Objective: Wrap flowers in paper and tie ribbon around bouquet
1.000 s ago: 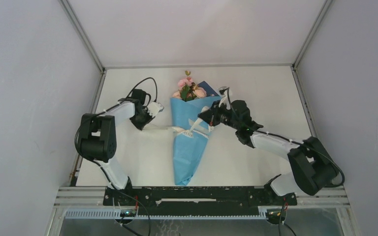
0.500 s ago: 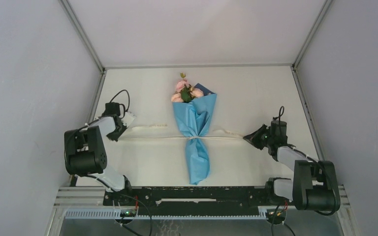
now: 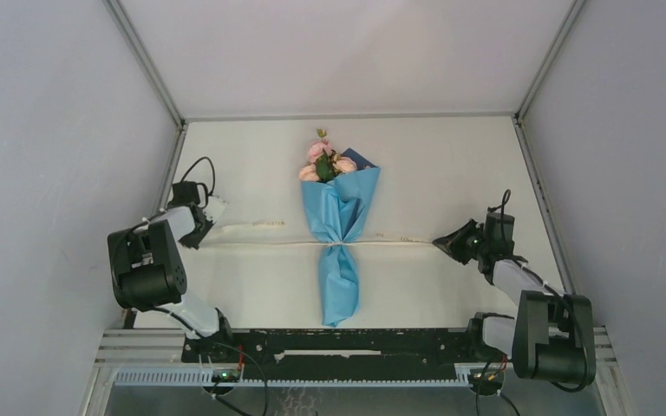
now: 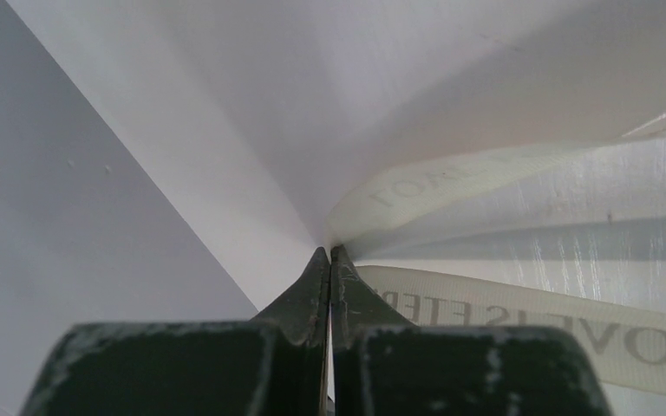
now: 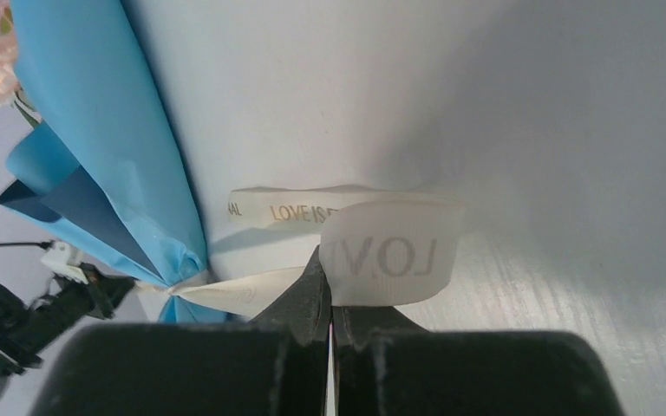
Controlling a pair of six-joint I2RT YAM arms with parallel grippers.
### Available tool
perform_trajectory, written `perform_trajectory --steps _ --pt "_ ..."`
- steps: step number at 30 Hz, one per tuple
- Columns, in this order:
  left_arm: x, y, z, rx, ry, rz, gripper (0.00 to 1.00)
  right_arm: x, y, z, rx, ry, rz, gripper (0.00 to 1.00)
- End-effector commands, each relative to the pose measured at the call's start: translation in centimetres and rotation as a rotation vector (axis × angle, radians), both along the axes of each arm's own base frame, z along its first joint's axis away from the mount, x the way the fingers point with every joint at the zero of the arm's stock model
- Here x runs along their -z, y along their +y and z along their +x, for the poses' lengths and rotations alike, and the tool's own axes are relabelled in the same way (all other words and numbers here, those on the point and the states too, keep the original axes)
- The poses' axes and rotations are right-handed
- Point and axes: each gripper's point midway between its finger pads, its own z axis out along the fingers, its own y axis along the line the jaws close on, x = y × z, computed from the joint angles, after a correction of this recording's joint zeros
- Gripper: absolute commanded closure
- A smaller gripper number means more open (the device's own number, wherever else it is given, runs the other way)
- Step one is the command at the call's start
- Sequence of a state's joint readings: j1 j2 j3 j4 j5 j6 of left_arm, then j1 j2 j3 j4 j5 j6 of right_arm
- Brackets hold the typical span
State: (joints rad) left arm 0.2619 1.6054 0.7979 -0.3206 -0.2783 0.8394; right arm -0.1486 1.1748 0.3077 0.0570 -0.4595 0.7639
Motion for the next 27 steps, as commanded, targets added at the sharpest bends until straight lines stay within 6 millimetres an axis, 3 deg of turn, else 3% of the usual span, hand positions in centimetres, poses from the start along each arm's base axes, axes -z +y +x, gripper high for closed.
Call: perform_trajectory --steps 1,5,9,11,14,17,20,23,24,27 --pt "-3.2 2.1 -0.5 -0.025 0.005 0.076 1.00 -4.6 -1.4 4.2 -0.005 -0.204 -0.208 1.00" --pt "-5.1 -5.7 0.3 0.142 -0.018 -0.141 1.00 -12.4 6.4 5.2 -0.251 -0.470 -0.264 1.00" --pt "-8.7 -13.2 0.2 0.302 -0.037 -0.338 1.00 -20.9 12.3 3.9 -0.443 -0.752 -0.245 1.00" --pt "-10.5 -16.6 -0.7 0.373 -0.021 -0.441 1.00 -23.9 14.5 2.7 -0.517 -0.859 -0.223 1.00" --pt "-12.5 -20.0 -2.4 0.422 0.024 -0.558 1.00 -26.8 16.9 1.2 -0.593 -0.954 -0.212 1.00" --pt "-13.7 -22.0 -3.8 0.439 0.062 -0.638 1.00 -28.9 18.4 -0.1 -0.638 -1.026 -0.199 1.00" --pt "-14.0 -22.5 -4.8 0.442 0.089 -0.659 1.00 -30.1 18.9 -0.4 -0.646 -1.057 -0.183 1.00" --pt "-12.2 -21.9 -5.5 0.427 0.133 -0.630 1.00 -30.8 19.2 -0.5 -0.653 -1.076 -0.172 1.00" --pt "-11.2 -21.8 -6.2 0.436 0.176 -0.613 0.95 -30.9 19.4 -0.5 -0.661 -1.076 -0.164 1.00" --pt "-8.6 -20.6 -7.4 0.467 0.273 -0.434 0.53 -30.7 20.4 -0.7 -0.699 -1.070 -0.152 1.00"
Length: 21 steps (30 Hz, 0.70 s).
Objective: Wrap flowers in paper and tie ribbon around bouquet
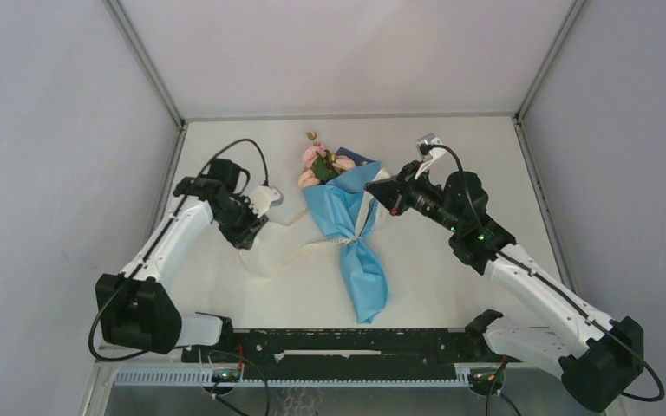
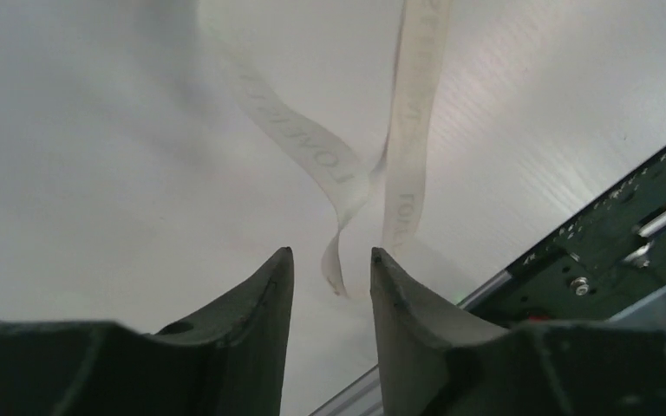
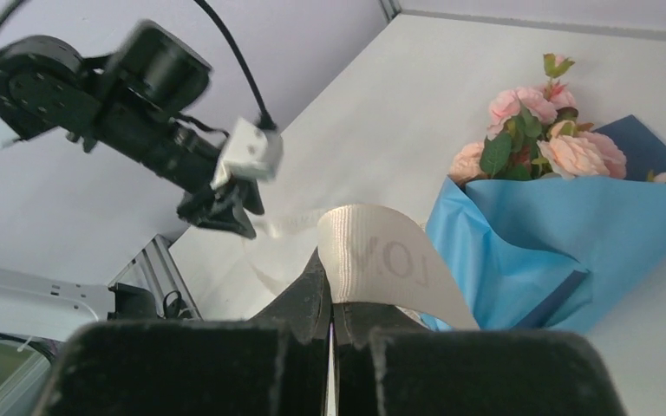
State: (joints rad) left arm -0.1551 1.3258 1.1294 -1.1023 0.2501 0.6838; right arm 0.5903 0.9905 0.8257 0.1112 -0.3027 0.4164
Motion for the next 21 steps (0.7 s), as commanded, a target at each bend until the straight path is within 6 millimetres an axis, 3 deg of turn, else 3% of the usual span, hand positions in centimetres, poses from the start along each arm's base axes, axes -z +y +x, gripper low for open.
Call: perform_trajectory --steps 1,2,5,8,11,13,16,21 --pt "2.5 0.9 -2.3 0.088 0.062 0.195 0.44 -3.3 1.4 -0.2 -0.054 -0.093 0.031 1.00" --pt "2.0 0.6 -1.8 0.109 0.024 0.212 0.37 -3.3 1.5 -0.1 -0.056 -0.087 0.029 1.00" --pt "-3.0 -2.5 0.8 0.141 -0.102 0.088 0.22 -3.8 2.1 -0.4 -0.089 -0.093 0.040 1.00" --pt "-8.5 -8.2 2.2 0.219 -0.196 -0.212 0.02 -4.4 2.9 -1.0 -0.151 -0.106 0.060 1.00" --pt "-12.7 -14.7 2.3 0.327 -0.264 -0.552 0.00 -4.6 3.2 -1.0 -0.167 -0.107 0.075 1.00" --pt "-13.6 -17.9 2.2 0.360 -0.255 -0.684 0.00 -5.0 3.2 -1.0 -0.173 -0.106 0.091 1.00" --pt "-13.1 -21.6 2.6 0.410 -0.254 -0.746 0.00 -5.3 3.4 -1.1 -0.182 -0.101 0.111 1.00" --pt "-11.0 -25.6 2.5 0.454 -0.195 -0.792 0.00 -5.2 3.5 -0.9 -0.180 -0.085 0.122 1.00"
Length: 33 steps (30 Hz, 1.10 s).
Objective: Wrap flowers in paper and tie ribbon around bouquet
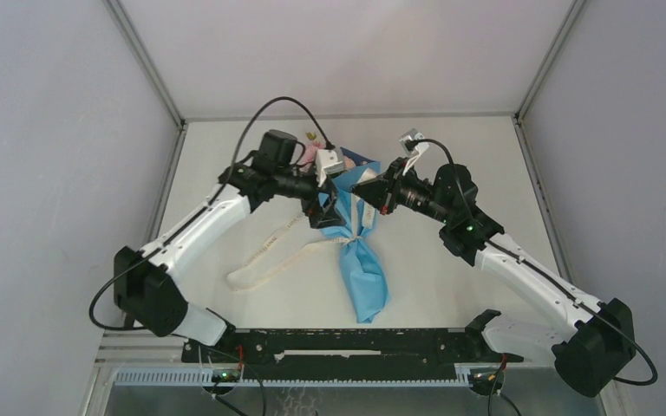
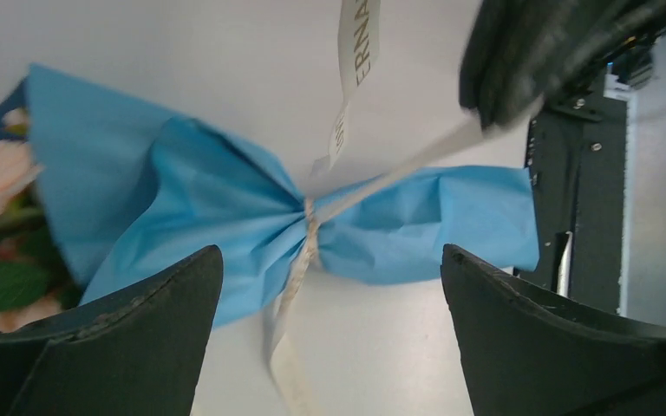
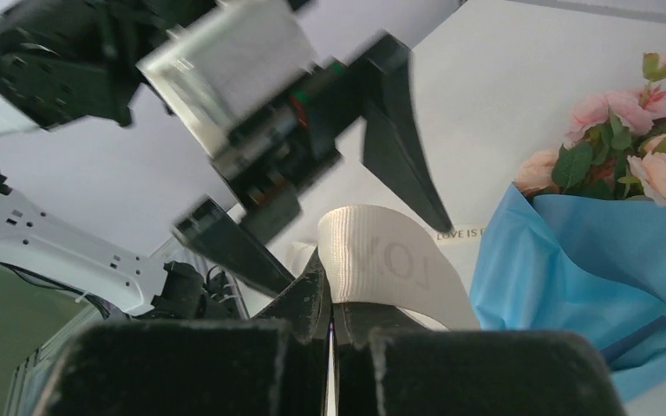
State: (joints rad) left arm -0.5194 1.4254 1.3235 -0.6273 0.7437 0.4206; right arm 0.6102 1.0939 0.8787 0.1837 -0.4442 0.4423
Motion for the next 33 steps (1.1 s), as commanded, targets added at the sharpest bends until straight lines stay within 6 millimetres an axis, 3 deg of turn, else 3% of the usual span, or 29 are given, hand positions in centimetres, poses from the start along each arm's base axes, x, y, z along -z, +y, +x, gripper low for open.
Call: perform_trajectory --steps 1,4,6,7,11,13,14,17,19,21,24,27,29,31,33 --pt "-0.2 -4.4 0.1 0.071 0.031 -0.132 0.00 -4.5 0.4 -0.2 -0.020 -0.083 0.097 1.00" --pt "0.6 -5.5 0.7 0.073 0.055 -0.155 0.00 -4.2 0.6 -0.1 -0.025 -0.076 0.099 1.00" --pt "1.0 -6.0 0.8 0.083 0.080 -0.158 0.06 -4.0 0.7 -0.1 -0.030 -0.070 0.099 1.00" --pt "1.2 -6.1 0.8 0.088 0.093 -0.160 0.15 -3.9 0.7 -0.2 -0.031 -0.067 0.100 1.00" --pt "1.8 -6.3 0.6 0.091 0.138 -0.161 0.68 -3.1 0.2 -0.2 -0.009 -0.047 0.083 0.98" --pt "2.1 -6.2 0.5 0.079 0.157 -0.157 0.98 -2.1 -0.4 -0.2 0.016 -0.020 0.045 0.72" --pt "2.3 -6.0 0.6 0.064 0.163 -0.150 1.00 -1.3 -1.0 -0.1 0.047 -0.001 0.014 0.57" --pt "3.1 -5.4 1.2 -0.002 0.179 -0.142 1.00 2.2 -4.0 0.3 0.225 0.064 -0.150 0.37" --pt "3.2 -5.3 1.9 -0.048 0.185 -0.160 1.00 5.3 -5.5 -0.3 0.324 0.078 -0.292 0.34" --pt "3.4 -5.3 2.4 -0.071 0.187 -0.168 1.00 8.4 -5.1 -2.1 0.299 0.105 -0.368 0.34" --pt "3.6 -5.3 3.0 -0.094 0.213 -0.172 1.00 12.5 -2.5 -5.5 0.164 0.135 -0.417 0.37" --pt "3.4 -5.3 3.7 -0.114 0.224 -0.180 1.00 15.0 -0.4 -6.7 0.089 0.139 -0.407 0.43" --pt "2.7 -5.4 3.7 -0.122 0.248 -0.192 1.00 16.4 0.9 -6.4 0.055 0.145 -0.404 0.55" --pt "1.7 -5.4 3.4 -0.110 0.245 -0.200 1.00 18.6 1.2 -5.8 0.063 0.184 -0.445 0.72" --pt "0.4 -5.3 3.1 -0.095 0.236 -0.212 1.00 21.0 1.1 -5.3 0.066 0.242 -0.487 0.83"
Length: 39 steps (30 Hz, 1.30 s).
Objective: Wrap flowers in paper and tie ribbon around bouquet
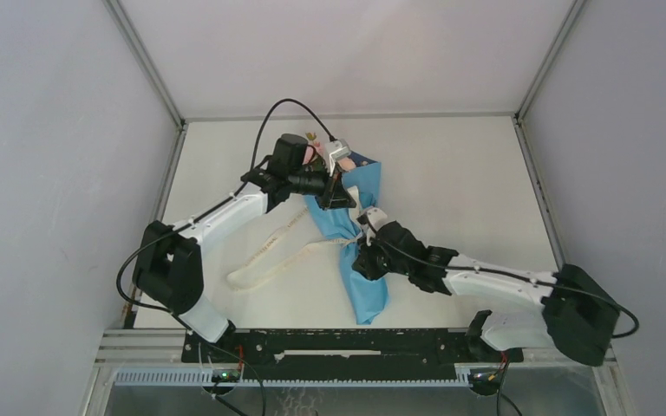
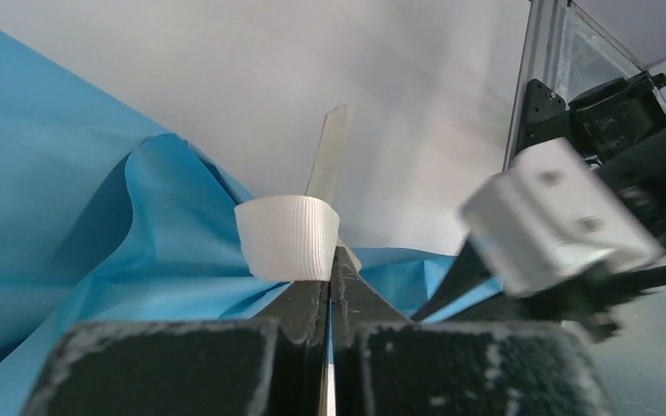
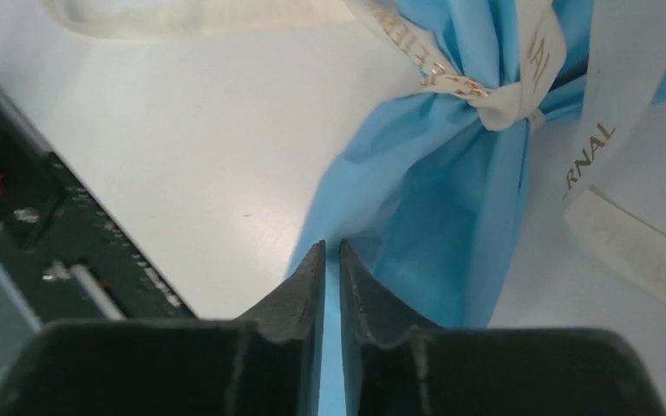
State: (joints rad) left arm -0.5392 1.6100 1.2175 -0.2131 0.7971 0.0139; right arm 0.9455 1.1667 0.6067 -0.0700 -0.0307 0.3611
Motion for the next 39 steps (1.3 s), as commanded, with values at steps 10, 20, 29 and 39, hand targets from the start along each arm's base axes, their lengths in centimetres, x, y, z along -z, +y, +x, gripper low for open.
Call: perform_trajectory --steps 10,20,29,39 --pt "-9.5 -0.3 -2.3 0.089 -0.037 -0.129 1.00 9.6 0.4 1.2 0.117 0.242 -0.090 0.99" --pt "-11.5 0.5 -3.6 0.127 -0.064 -0.119 1.00 10.5 1.1 0.5 0.099 0.283 -0.047 1.00" --pt "-7.5 1.5 -1.1 0.031 -0.088 -0.043 1.00 0.8 3.7 -0.2 -0.088 0.087 0.164 0.84" --pt "-6.1 1.4 -0.7 0.023 -0.060 -0.036 1.00 -10.7 0.6 5.9 0.085 -0.298 0.370 0.35"
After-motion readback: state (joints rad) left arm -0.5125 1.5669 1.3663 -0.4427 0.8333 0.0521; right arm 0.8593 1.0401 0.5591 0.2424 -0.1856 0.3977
